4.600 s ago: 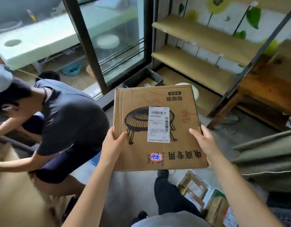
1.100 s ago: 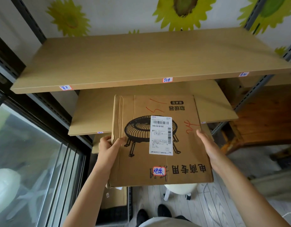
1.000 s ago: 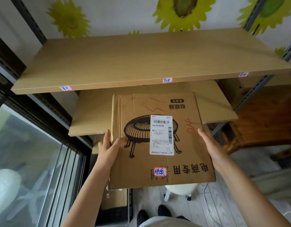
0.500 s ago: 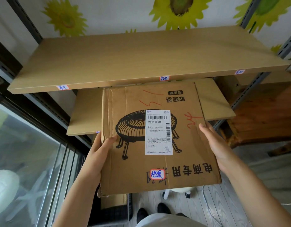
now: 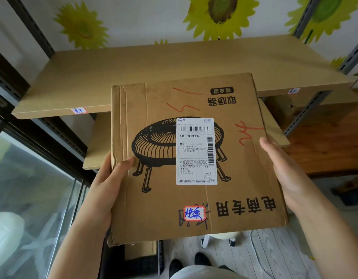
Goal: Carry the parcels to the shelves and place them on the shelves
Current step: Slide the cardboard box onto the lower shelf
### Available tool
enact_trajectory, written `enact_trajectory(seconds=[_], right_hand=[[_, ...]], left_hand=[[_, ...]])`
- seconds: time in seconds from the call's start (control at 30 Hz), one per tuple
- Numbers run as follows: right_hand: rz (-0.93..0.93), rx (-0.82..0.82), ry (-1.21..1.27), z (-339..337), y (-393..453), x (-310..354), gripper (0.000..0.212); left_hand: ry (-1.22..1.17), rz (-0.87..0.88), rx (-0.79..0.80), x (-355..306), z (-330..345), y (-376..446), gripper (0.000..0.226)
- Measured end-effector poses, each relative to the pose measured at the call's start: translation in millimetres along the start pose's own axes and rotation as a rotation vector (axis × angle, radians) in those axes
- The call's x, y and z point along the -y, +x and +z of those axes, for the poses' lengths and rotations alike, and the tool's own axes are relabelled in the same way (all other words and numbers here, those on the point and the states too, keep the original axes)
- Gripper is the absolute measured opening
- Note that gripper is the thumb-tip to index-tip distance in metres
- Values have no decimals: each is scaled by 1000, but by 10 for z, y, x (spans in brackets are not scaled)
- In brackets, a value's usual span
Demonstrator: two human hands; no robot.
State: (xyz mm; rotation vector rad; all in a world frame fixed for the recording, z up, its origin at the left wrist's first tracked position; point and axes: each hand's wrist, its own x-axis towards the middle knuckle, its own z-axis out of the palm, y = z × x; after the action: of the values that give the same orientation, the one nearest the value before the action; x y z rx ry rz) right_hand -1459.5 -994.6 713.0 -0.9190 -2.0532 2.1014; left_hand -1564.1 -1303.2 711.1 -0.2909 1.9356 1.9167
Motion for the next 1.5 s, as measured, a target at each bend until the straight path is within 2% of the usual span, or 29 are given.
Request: enact_trajectory(seconds=[0.03,0.17,0.33,0.43,0.63,0.67,0.73,0.77,0.8,0.87,0.9,0.93,1.0,1.13,1.3,1.4,1.5], right_hand=[[-8,3,-5,-3,-16,8,22],[-34,16,1,1,-19,-14,68],[-17,24,16,-3,22,-61,61],[-1,12,50,2,75,-126,47],[-14,27,34,31,208,-353,53],[-7,19,22,28,241,-412,61],[34,11,-29,9,309,-531,92],[51,15,-44,5,338,-580,98],[52,25,-38,12,360,-620,90],[78,24,-29,38,388,-663,45],[94,21,-34,36,419,-706,29],[97,17,-45,36,450,-755,24],[82,-4,-67,62,490,-824,32],[109,-36,-158,129,569,-982,72],[72,-49,-251,82,803,-1387,92],[81,-21,-244,129,771,-1398,86],[93,-16,-210,163,715,-1376,60]], left_hand=[[3,4,-1,-9,0,-8,24],[1,-2,-6,-29,12,-28,25],[9,-29,-15,6,47,-14,21],[13,-34,-17,57,60,27,24],[8,-30,-31,261,76,137,35],[12,-30,-28,306,79,164,38],[12,-40,-23,396,87,217,42],[14,-47,-25,444,86,249,42],[18,-56,-27,494,83,280,42],[23,-76,-34,577,88,329,42],[26,-85,-35,610,93,345,41],[29,-92,-32,647,99,366,38],[33,-103,-26,728,104,417,33],[25,-108,-28,897,123,533,34],[38,-111,-25,1068,150,631,37],[49,-127,-17,1142,113,669,41],[29,-138,-4,1189,68,683,42]])
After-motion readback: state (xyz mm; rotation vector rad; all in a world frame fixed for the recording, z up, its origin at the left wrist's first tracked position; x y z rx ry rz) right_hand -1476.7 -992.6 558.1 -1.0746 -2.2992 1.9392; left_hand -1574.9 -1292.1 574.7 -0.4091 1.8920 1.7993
